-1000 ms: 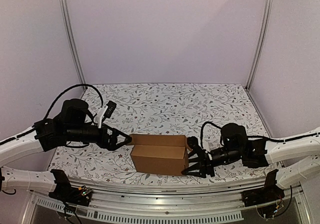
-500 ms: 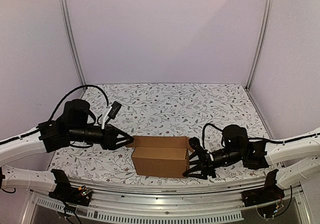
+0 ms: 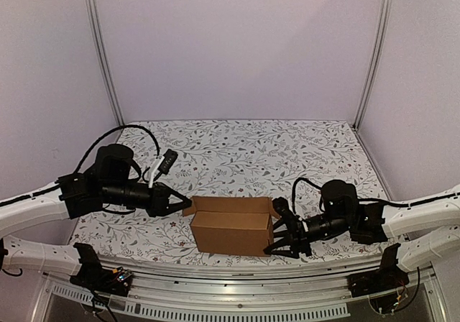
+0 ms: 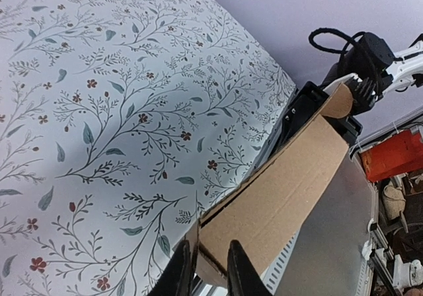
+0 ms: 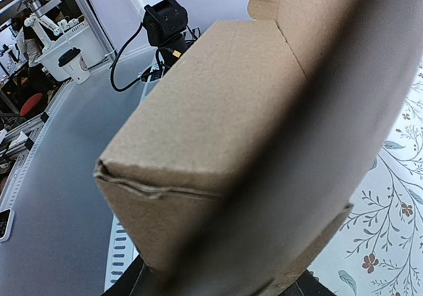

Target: Fold the paper box

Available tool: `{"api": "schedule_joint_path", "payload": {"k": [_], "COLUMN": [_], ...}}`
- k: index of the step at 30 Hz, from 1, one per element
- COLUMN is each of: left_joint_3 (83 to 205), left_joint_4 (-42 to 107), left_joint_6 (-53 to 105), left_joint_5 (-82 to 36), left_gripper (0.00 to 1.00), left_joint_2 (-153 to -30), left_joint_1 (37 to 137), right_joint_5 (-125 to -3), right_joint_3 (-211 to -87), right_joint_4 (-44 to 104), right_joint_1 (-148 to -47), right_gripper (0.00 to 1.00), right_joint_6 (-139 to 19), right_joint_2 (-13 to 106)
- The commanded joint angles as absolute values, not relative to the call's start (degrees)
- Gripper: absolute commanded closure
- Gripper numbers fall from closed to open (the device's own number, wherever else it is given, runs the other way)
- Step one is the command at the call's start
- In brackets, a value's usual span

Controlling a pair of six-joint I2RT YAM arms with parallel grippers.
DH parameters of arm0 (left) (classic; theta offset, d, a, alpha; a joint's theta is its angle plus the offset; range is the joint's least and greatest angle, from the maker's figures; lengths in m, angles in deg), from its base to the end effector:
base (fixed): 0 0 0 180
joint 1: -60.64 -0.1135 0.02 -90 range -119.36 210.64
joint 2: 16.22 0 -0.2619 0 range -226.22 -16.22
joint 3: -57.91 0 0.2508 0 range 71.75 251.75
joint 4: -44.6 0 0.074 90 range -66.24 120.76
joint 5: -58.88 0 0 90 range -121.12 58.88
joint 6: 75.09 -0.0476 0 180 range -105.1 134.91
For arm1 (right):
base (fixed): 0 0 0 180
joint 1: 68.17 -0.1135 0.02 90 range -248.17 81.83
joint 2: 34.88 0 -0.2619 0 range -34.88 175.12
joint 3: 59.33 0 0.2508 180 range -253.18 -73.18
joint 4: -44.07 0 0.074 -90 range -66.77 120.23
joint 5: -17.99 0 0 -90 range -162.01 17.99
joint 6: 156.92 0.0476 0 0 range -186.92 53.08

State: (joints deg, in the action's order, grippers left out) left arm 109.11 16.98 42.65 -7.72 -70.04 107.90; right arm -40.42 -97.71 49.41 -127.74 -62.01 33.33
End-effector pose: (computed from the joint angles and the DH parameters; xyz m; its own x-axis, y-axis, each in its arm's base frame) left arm 0.1338 -0.1726 0.2542 -0.7246 0.1547 -0.6715 0.6436 0.5004 -0.5791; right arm 0.1024 0.2235 0.1844 -0.2927 -0.3544 -0.8881 -0.9544 0.0509 0.2942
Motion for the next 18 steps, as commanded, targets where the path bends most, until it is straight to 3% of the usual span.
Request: {"api": "schedule_joint_path", "payload": {"k": [1,12,18], "left_joint_3": [108.97,110.69,112.18], "left_joint_4": [15.48,16.70,17.12], "left_joint_6": [42.76,45.53,46.64], "left_joint_5": [-6.50,-3.25,-2.55], "left_gripper": [0.83,1.00,1.00], "left_joint_2": [-70.28,-72.44,-74.31], "left_joint_1": [108.97,110.06,110.63], "right_joint_5": [-41.31,-42.20,-42.97], "right_joint_3": [-97.35,-97.28,-96.84], "right_joint_4": [51.11,51.09,51.11], "right_joint_1": [-127.35,-127.41,-127.41], "right_gripper": [0.73,0.75,0.76], "right_joint_6": [-62.09,-62.82,-63.47], "right_joint_2": [31.83,32.07,32.29]}}
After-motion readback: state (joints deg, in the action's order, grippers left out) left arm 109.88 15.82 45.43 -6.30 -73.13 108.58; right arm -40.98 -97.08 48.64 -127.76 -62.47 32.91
